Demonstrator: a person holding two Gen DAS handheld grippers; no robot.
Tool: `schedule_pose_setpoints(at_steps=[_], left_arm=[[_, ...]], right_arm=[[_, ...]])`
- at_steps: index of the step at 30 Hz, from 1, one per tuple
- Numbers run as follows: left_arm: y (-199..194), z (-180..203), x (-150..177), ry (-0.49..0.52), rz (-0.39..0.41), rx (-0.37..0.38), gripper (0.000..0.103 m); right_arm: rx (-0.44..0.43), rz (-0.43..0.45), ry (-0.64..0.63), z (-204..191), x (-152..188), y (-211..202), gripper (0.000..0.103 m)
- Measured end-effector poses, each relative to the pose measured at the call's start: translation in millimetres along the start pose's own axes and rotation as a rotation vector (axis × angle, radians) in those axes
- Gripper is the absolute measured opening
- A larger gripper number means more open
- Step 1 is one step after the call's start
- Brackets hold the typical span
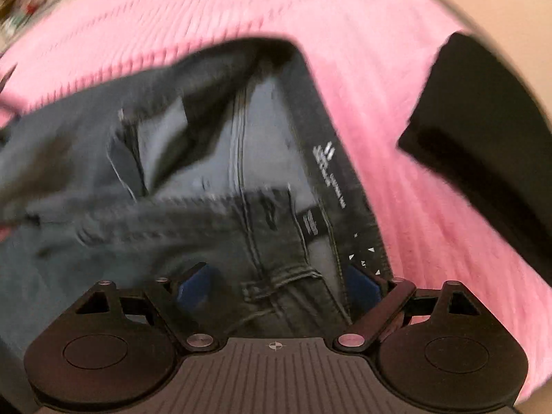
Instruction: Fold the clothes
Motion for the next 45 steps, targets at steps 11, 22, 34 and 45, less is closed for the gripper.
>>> schedule_pose_setpoints(at_steps=[11,22,34,45], left_arm=[[99,18,-82,0.075,-0.222,0.048,0.006],[152,102,-186,0.03,-0.13,0.346,0.005],[127,55,-122,0.022,-0.095,0.256,0.031],[142,83,-59,0.055,-0.14,0.207,0.032]], right_arm=[[-0.054,0.257,0.239,16,42,-101,0.007],[-0.042,0.324,0.376,-32,97,-139,0.004],[-0.002,0.366,0.267,-20,68,-114,0.004],[-0.005,0.199,0.222,18,8,-26,0.021]])
Point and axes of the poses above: each gripper's, at about its wrist camera, not at the fingertips, and y roughly the way its jaws point, z to its right, x to its underside, the point moved 5 cm from there along y, roughly the way its jaws point, and after that the axes turned 1 degree about z, right-handed, at the moved point
